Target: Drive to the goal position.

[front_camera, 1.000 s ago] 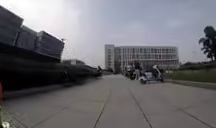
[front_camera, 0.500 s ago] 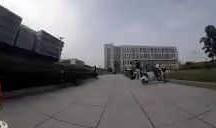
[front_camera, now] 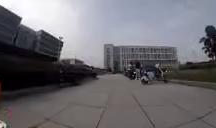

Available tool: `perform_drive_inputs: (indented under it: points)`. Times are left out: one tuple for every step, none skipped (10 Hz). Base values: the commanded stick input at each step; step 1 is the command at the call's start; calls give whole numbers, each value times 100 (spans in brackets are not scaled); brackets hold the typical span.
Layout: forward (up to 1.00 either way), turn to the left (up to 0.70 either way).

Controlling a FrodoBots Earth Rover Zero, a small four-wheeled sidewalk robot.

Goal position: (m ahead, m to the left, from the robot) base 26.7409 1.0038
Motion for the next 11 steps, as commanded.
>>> perform_drive_inputs:
  points:
    - [70,0]
    - [70,0]
    - [70,0]
    - [70,0]
    - [70,0]
    - [70,0]
    - [70,0]
    - [70,0]
    - [70,0]
    - [70,0]
    - [70,0]
